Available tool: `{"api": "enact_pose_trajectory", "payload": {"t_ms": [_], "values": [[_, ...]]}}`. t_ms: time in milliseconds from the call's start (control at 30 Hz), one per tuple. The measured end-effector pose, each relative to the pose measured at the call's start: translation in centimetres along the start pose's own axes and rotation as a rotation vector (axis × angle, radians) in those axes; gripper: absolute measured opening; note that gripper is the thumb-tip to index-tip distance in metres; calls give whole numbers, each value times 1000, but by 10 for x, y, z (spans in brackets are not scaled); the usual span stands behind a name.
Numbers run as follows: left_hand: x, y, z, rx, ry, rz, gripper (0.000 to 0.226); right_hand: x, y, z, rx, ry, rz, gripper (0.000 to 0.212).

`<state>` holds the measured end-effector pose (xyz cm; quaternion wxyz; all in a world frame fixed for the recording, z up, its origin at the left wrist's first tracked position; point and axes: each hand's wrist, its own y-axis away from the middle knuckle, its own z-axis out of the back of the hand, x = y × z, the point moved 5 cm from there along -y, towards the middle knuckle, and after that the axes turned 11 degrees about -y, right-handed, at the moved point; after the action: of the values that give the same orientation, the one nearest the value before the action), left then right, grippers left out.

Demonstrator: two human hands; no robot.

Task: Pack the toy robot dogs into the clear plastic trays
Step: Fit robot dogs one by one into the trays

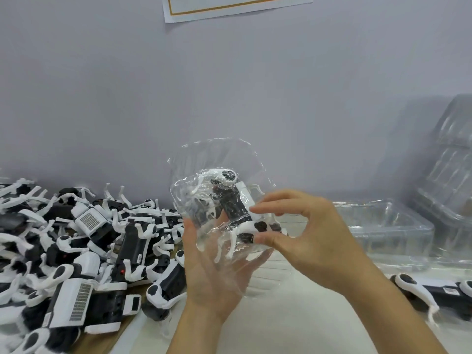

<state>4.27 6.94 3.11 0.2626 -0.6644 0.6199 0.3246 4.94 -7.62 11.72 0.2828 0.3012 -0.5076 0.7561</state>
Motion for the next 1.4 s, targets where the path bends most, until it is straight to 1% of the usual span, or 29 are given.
{"api": "enact_pose_trajectory", "payload": {"t_ms": [200, 300, 367, 467, 533, 600, 733, 867, 933, 1000, 1100, 1333, 1400], "values": [[5, -4, 0, 61, 45, 36, 104, 1, -1, -1, -5, 36, 12, 27], [7, -6, 2, 99, 53, 42, 103, 2, -1, 0, 17, 48, 7, 31], [8, -7, 2, 141, 50, 56, 104, 0, -1, 1, 64, 62, -20, 35], [12, -6, -2, 221, 86, 124, 104, -4, 0, 2, 124, 131, -74, 41], [15, -5, -5, 268, 110, 180, 108, -6, -1, 4, 114, 171, -88, 40], [16, -6, -7, 290, 121, 196, 107, -6, -1, 5, 95, 187, -89, 37], [18, -8, -6, 275, 113, 199, 105, -6, -1, 4, 114, 244, -79, 38], [17, -9, -4, 242, 75, 153, 96, -6, 2, -1, 187, 274, -112, 52], [17, -9, -1, 189, 45, 150, 91, -4, 3, -4, 185, 246, -90, 53], [18, -9, 0, 153, 39, 150, 86, -2, 2, -8, 178, 216, -61, 45], [18, -9, 0, 167, 12, 148, 87, -2, 2, -11, 191, 205, -49, 32], [12, -6, 1, 139, -21, 115, 102, 2, 3, -8, 246, 154, -58, 23], [10, -5, 3, 134, -26, 88, 101, 5, 0, -2, 187, 105, -27, 20]]}}
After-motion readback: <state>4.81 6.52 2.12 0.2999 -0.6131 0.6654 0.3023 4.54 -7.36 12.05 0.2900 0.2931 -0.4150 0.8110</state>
